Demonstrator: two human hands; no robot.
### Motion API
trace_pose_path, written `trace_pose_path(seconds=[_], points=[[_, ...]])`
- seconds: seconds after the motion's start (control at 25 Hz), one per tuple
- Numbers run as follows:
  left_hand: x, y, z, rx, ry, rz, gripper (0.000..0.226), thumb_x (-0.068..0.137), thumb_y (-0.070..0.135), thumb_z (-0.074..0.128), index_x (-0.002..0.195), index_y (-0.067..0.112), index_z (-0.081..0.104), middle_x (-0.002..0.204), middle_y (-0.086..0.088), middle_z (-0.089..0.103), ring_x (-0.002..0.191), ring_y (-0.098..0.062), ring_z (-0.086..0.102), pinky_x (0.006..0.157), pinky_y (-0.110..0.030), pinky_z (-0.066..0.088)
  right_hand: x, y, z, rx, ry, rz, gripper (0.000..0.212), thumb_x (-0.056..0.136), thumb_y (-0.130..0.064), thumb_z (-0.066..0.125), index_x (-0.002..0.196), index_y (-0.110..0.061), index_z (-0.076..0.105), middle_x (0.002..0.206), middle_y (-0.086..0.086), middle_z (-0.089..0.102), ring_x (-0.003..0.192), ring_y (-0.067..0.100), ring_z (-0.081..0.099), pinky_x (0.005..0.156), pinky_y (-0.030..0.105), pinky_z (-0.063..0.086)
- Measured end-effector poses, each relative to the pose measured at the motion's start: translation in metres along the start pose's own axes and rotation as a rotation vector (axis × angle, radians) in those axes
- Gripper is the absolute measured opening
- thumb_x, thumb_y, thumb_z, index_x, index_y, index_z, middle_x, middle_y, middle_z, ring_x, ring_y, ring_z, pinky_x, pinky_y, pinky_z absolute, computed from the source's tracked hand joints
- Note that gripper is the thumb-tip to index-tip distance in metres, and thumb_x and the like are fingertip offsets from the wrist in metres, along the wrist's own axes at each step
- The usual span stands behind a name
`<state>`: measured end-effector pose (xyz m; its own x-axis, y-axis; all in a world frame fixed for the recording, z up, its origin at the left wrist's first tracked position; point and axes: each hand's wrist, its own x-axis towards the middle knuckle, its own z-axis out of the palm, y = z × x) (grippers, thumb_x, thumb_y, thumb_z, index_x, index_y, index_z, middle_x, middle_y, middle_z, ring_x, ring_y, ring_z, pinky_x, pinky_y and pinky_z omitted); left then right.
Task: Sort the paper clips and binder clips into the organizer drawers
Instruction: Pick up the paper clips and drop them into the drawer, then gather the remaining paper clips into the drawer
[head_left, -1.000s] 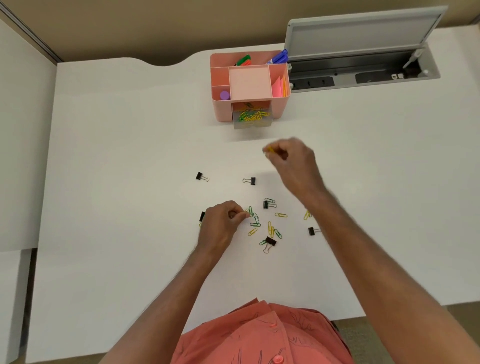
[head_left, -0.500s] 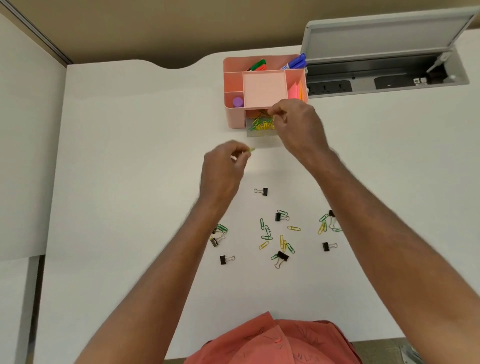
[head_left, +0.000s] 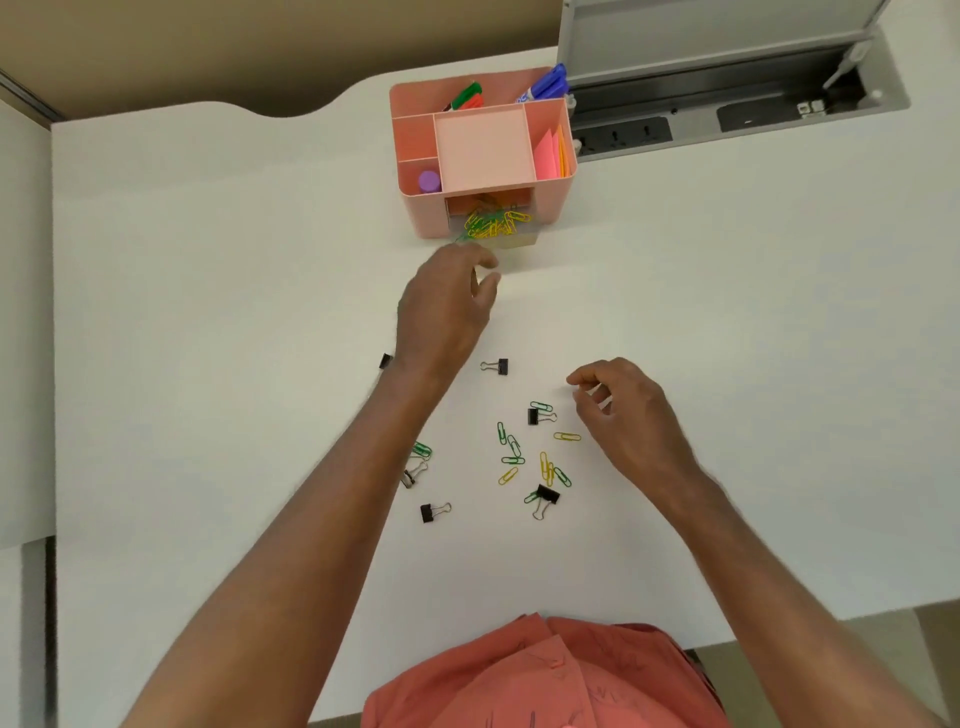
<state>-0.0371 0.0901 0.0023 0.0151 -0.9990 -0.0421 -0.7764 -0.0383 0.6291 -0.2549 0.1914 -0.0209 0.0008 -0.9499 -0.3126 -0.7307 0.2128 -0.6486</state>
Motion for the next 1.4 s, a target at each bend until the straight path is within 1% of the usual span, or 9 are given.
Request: trace_pose_path(seconds=[0.08,0.16,0.28,0.36,0.56,0.76,1.04,1.16,1.4], points=[[-0.047,-0.009,0.01,0.007,-0.203,0.037,0.019,0.096,0.034,0.064,0.112,0.025,0.069,0.095,0.007,0.062,0.085,-0.011,0.057,0.081,-0.037,0.051,-0.019,0.013,0.007,-0.122,-0.127,-0.021,0.028,0.094,-0.028,0.067,0.122,-0.029,0.062,0.114,-0.012,0.056,0.106,0.01,0.057,0.089,0.034,0.053],[-0.095,-0.021,0.02,0.042,-0.381,0.019,0.035,0.092,0.042,0.068,0.124,0.027,0.063,0.11,0.006,0.059,0.093,-0.011,0.055,0.085,-0.037,0.052,-0.032,0.019,0.013,-0.236,-0.202,-0.045,0.046,0.09,-0.038,0.072,0.131,-0.025,0.056,0.124,-0.008,0.051,0.12,0.014,0.049,0.091,0.033,0.05],[-0.149,-0.036,0.032,0.141,-0.544,0.014,0.08,0.081,0.044,0.08,0.148,0.023,0.041,0.132,0.001,0.045,0.117,-0.018,0.047,0.096,-0.034,0.048,-0.041,0.014,0.023,-0.323,-0.2,-0.046,0.061,0.08,-0.049,0.079,0.128,-0.022,0.053,0.12,-0.005,0.049,0.117,0.016,0.046,0.083,0.036,0.051],[-0.164,-0.038,0.038,0.206,-0.543,0.053,0.087,0.081,0.038,0.082,0.152,0.019,0.035,0.133,-0.003,0.042,0.118,-0.021,0.047,0.096,-0.03,0.046,-0.042,0.008,0.031,-0.342,-0.206,-0.036,0.061,0.077,-0.049,0.082,0.121,-0.019,0.052,0.116,-0.002,0.048,0.107,0.018,0.05,0.077,0.037,0.051],[-0.164,-0.035,0.051,0.132,-0.39,0.024,0.048,0.089,0.018,0.074,0.134,0.01,0.058,0.121,-0.008,0.056,0.104,-0.027,0.061,0.086,-0.034,0.049,-0.045,-0.002,0.055,-0.303,-0.169,-0.065,0.031,0.088,-0.017,0.075,0.112,-0.011,0.056,0.11,0.007,0.053,0.092,0.027,0.059,0.069,0.034,0.044],[-0.155,-0.03,0.055,0.179,-0.337,0.007,0.011,0.096,0.017,0.063,0.104,0.01,0.068,0.102,-0.005,0.061,0.085,-0.024,0.062,0.071,-0.039,0.052,-0.046,-0.003,0.064,-0.28,-0.119,-0.093,0.017,0.089,-0.003,0.062,0.104,-0.011,0.062,0.103,0.008,0.057,0.089,0.029,0.059,0.069,0.034,0.043],[-0.156,-0.027,0.062,0.239,-0.329,0.002,0.006,0.088,0.016,0.06,0.093,0.013,0.063,0.096,-0.002,0.059,0.082,-0.023,0.057,0.062,-0.034,0.042,-0.048,-0.007,0.072,-0.341,-0.098,-0.132,0.027,0.079,0.007,0.058,0.099,-0.012,0.056,0.101,0.005,0.053,0.089,0.025,0.05,0.062,0.033,0.036],[-0.155,-0.027,0.06,0.154,-0.308,-0.048,0.005,0.085,0.017,0.064,0.09,0.016,0.062,0.093,0.001,0.06,0.082,-0.02,0.058,0.065,-0.034,0.045,-0.045,-0.006,0.068,-0.33,-0.099,-0.156,0.03,0.076,0.009,0.056,0.095,-0.014,0.055,0.095,0.002,0.055,0.086,0.025,0.051,0.062,0.033,0.035],[-0.137,-0.017,0.039,-0.207,-0.239,-0.28,0.008,0.085,0.025,0.068,0.08,0.028,0.062,0.081,0.014,0.066,0.069,-0.006,0.06,0.058,-0.029,0.048,-0.028,0.002,0.046,0.061,-0.168,0.032,0.023,0.079,0.001,0.064,0.088,-0.02,0.063,0.086,-0.004,0.065,0.076,0.015,0.06,0.068,0.031,0.051]])
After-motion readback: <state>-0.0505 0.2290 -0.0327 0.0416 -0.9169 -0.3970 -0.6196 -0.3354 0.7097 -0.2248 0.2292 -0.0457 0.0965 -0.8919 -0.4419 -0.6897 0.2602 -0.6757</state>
